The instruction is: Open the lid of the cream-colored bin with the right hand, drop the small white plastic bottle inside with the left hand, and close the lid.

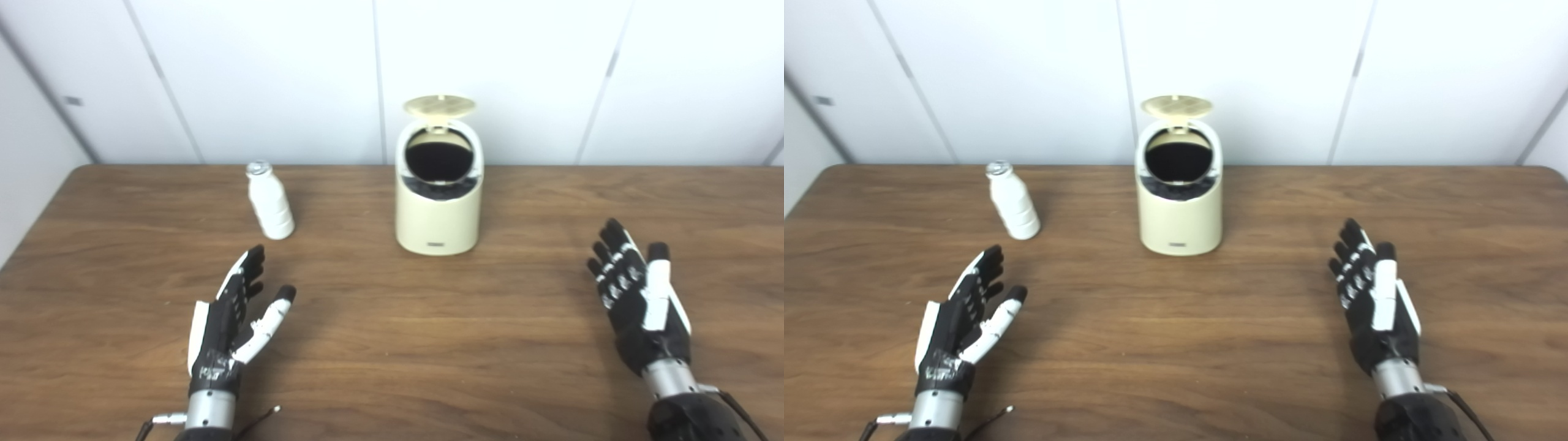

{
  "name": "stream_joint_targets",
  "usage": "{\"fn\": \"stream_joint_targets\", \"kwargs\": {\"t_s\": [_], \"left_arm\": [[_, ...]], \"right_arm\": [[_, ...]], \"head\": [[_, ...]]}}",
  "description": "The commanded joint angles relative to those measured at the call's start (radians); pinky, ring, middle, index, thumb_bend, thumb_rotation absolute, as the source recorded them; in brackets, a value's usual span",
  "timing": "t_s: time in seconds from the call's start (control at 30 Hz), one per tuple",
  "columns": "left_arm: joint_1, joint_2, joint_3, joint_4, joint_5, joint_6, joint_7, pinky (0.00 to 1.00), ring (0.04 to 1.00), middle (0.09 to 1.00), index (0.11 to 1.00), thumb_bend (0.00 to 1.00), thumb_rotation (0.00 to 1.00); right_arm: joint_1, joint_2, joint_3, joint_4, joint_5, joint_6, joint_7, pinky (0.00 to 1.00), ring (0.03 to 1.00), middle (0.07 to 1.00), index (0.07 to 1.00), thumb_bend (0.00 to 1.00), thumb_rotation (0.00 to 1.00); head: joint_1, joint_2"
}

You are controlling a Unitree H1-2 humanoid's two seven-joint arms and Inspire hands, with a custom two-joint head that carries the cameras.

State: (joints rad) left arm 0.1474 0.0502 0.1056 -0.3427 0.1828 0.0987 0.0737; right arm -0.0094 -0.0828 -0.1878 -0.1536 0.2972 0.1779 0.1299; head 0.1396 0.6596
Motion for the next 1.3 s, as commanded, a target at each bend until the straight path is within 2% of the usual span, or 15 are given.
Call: {"fn": "stream_joint_targets", "kwargs": {"t_s": [0.0, 0.07, 0.2, 0.5, 0.6, 0.87, 1.1, 1.27], "left_arm": [[-0.045, 0.030, 0.020, -0.048, 0.052, 0.025, 0.023, 0.84, 0.879, 0.893, 0.889, 0.70, 0.37], [-0.062, 0.039, 0.036, -0.054, 0.056, 0.041, 0.022, 0.83, 0.868, 0.893, 0.892, 0.73, 0.32], [-0.100, 0.083, 0.044, -0.056, 0.128, 0.088, 0.017, 0.80, 0.851, 0.886, 0.894, 0.75, 0.28], [-0.192, 0.161, 0.048, -0.020, 0.197, 0.202, -0.005, 0.82, 0.919, 0.937, 0.929, 0.84, 0.29], [-0.229, 0.187, 0.038, 0.004, 0.226, 0.241, -0.012, 0.86, 0.924, 0.934, 0.935, 0.86, 0.31], [-0.335, 0.271, -0.012, 0.115, 0.281, 0.254, -0.038, 0.83, 0.906, 0.915, 0.921, 0.90, 0.29], [-0.404, 0.300, -0.035, 0.225, 0.268, 0.219, -0.046, 0.84, 0.931, 0.934, 0.924, 0.92, 0.29], [-0.445, 0.321, -0.075, 0.267, 0.301, 0.220, -0.050, 0.80, 0.893, 0.885, 0.894, 0.91, 0.29]], "right_arm": [[-0.021, -0.010, -0.004, -0.009, 0.020, -0.065, 0.019, 1.00, 1.000, 0.999, 0.974, 0.64, 1.00], [-0.022, -0.013, -0.003, -0.003, 0.023, -0.070, 0.019, 1.00, 1.000, 0.997, 0.970, 0.64, 1.00], [-0.022, -0.023, 0.000, 0.006, 0.028, -0.074, 0.022, 1.00, 1.000, 0.994, 0.974, 0.64, 1.00], [-0.024, -0.027, 0.008, 0.004, 0.022, -0.074, 0.019, 1.00, 1.000, 0.995, 0.984, 0.63, 1.00], [-0.021, -0.025, 0.013, -0.007, 0.020, -0.070, 0.016, 1.00, 1.000, 0.996, 0.985, 0.63, 1.00], [-0.023, -0.023, 0.019, -0.006, 0.025, -0.072, 0.018, 1.00, 1.000, 1.000, 0.995, 0.63, 1.00], [-0.022, -0.017, 0.024, -0.016, 0.015, -0.061, 0.004, 1.00, 1.000, 0.997, 0.987, 0.63, 1.00], [-0.021, -0.014, 0.029, -0.027, 0.008, -0.050, -0.003, 1.00, 0.998, 0.997, 0.985, 0.62, 1.00]], "head": [[0.017, -0.004], [0.028, -0.006], [0.051, -0.013], [0.055, -0.018], [0.054, -0.018], [0.045, -0.018], [0.035, -0.018], [0.031, -0.016]]}}
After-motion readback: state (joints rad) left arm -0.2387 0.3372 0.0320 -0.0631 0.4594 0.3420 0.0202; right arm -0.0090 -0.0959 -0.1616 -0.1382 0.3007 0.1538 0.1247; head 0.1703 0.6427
